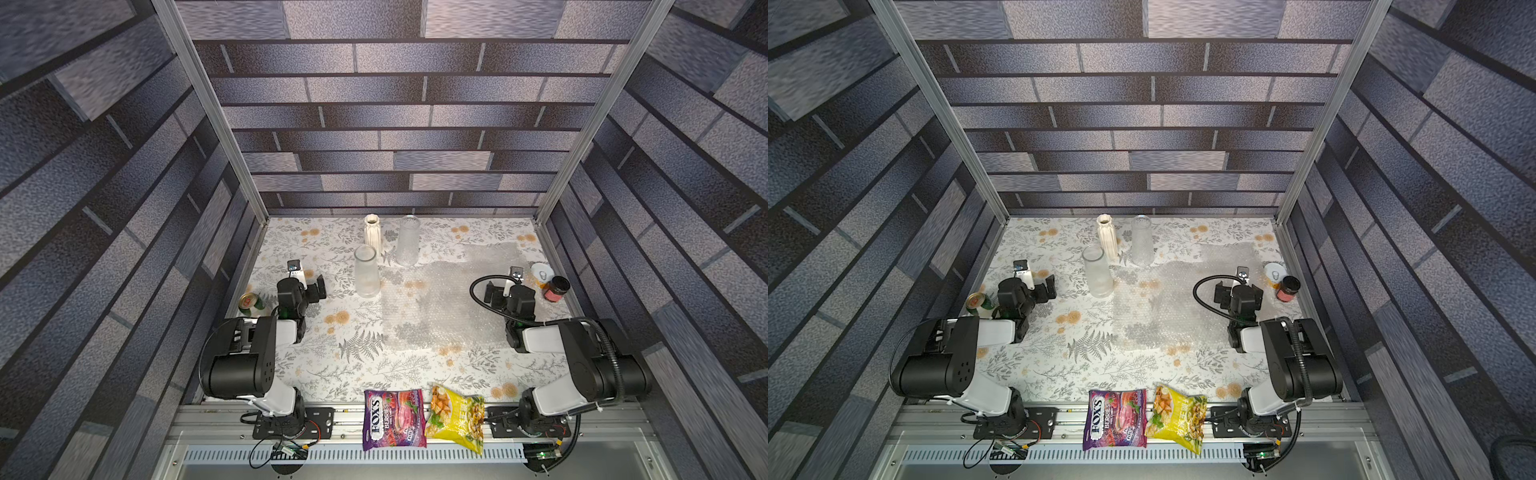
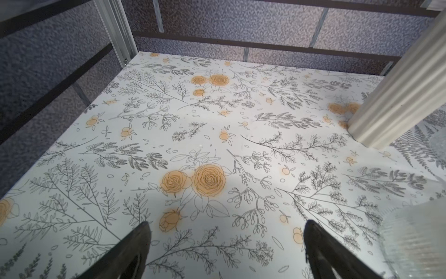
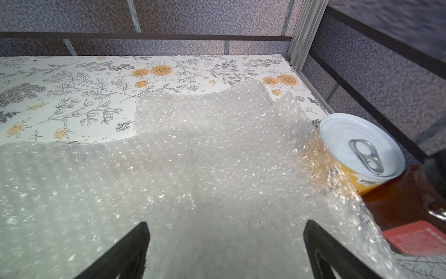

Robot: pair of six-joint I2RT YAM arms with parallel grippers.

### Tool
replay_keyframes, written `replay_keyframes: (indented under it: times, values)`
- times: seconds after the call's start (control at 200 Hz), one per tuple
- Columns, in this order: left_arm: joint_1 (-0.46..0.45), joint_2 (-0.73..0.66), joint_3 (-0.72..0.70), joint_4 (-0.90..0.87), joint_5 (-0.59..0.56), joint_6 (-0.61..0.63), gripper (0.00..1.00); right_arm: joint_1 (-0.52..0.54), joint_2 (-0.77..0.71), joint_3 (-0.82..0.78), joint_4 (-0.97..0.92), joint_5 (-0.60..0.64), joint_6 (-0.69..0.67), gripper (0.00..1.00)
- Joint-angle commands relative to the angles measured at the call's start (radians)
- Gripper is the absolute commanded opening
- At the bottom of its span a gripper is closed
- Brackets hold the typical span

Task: Unwrap the vase from the bubble wrap
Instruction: Reset both arms

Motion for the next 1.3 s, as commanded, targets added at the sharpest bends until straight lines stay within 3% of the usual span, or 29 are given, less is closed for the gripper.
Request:
replay_keyframes:
  times: [0.0, 0.145, 0.225, 0.521, 0.661, 0.842, 0.912, 0.957, 1.017, 1.082, 1.298]
  values:
    - [0.007, -0.005, 0.016, -0.049, -0.027, -0.021, 1.00, -0.010, 0.007, 0.026, 0.025, 0.004, 0.015, 1.00]
    - [-0.024, -0.011, -0.082, 0.131, 0.025, 0.042, 1.00, -0.012, 0.001, -0.015, 0.098, 0.004, 0.017, 1.00]
    - [0.011, -0.005, 0.018, -0.051, 0.033, -0.003, 1.00, -0.022, -0.002, 0.023, 0.011, 0.004, 0.031, 1.00]
    - [-0.001, 0.001, 0.014, -0.035, -0.028, -0.009, 1.00, -0.022, 0.005, 0.025, 0.023, -0.004, 0.023, 1.00]
    - [0.032, -0.001, 0.010, -0.031, 0.097, -0.004, 1.00, -0.031, 0.006, 0.045, -0.012, -0.101, 0.002, 1.00]
    - [0.023, 0.000, 0.012, -0.035, 0.043, -0.013, 1.00, -0.034, 0.007, 0.044, -0.011, -0.104, 0.002, 1.00]
    - [0.018, -0.009, -0.023, 0.024, 0.168, 0.045, 1.00, -0.034, 0.001, 0.037, 0.001, -0.114, -0.003, 1.00]
    - [0.017, -0.007, -0.035, 0.044, 0.175, 0.048, 1.00, -0.034, 0.005, 0.035, 0.004, -0.126, -0.007, 1.00]
    - [0.051, -0.002, 0.007, -0.024, 0.116, -0.016, 1.00, -0.034, 0.005, 0.048, -0.023, -0.127, -0.005, 1.00]
    - [0.020, 0.000, 0.017, -0.049, 0.030, -0.012, 1.00, -0.034, 0.005, 0.048, -0.020, -0.127, -0.005, 1.00]
    - [-0.006, 0.002, 0.014, -0.032, -0.049, -0.009, 1.00, -0.033, -0.001, 0.036, -0.002, -0.128, -0.009, 1.00]
